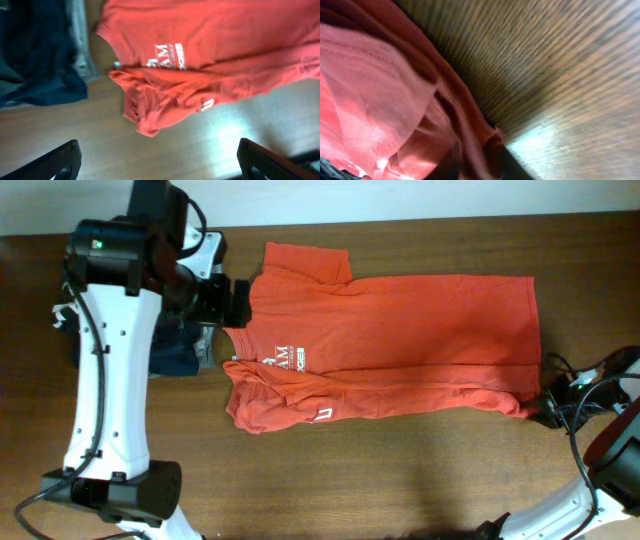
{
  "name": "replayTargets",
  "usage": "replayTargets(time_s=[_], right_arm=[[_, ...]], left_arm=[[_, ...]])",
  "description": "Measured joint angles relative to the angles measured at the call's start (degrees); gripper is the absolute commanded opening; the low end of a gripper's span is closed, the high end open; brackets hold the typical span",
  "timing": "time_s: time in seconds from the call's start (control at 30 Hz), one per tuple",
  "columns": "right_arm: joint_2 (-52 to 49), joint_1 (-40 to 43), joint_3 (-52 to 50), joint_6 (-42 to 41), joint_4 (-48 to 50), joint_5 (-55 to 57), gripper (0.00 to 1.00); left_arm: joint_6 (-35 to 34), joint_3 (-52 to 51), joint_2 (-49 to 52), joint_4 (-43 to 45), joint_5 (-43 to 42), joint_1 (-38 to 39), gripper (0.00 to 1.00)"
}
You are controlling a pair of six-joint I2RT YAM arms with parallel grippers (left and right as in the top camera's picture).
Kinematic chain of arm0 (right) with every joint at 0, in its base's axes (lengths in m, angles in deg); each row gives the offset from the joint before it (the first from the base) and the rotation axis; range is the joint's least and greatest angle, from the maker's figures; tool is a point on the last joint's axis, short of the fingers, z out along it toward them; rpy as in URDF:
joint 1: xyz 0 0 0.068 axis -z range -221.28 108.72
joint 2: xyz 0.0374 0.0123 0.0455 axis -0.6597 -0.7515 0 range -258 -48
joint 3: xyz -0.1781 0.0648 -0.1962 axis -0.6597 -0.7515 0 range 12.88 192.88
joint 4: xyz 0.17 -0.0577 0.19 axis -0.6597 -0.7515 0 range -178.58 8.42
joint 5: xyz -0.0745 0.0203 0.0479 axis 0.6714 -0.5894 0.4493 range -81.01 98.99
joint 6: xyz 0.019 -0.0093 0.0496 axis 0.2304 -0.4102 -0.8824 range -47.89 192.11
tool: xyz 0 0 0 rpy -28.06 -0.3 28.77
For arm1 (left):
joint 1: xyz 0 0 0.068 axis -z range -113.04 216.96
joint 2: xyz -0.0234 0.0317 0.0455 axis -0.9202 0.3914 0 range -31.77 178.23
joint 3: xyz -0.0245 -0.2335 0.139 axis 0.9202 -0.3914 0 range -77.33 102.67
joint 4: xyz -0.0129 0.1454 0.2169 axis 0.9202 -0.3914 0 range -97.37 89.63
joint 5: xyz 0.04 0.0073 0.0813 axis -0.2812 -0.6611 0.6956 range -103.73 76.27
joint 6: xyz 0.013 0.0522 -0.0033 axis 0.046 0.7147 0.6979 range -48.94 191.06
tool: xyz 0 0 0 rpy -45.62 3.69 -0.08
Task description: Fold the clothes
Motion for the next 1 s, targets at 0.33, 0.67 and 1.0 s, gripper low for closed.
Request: replayTargets(time_s=[0.33,0.67,1.0], right_arm=[[2.19,0.00,0.33,-0.02,-3.39,5.09,0.04],[3.50,0.00,0.50,-0.02,-3.63,6.36,0.04],[3.52,0.00,0.50,0.02,-3.61,6.36,0.04]], left_arm=[[-0.52,-29.64,-2.21,1.38,0.26,4.39,0.97],[-6.95,-61.64,-4.72,25.57,-0.81,3.72,0.94],[-13.33,-70.42,-4.85,45.38,1.44,3.15,0.02]])
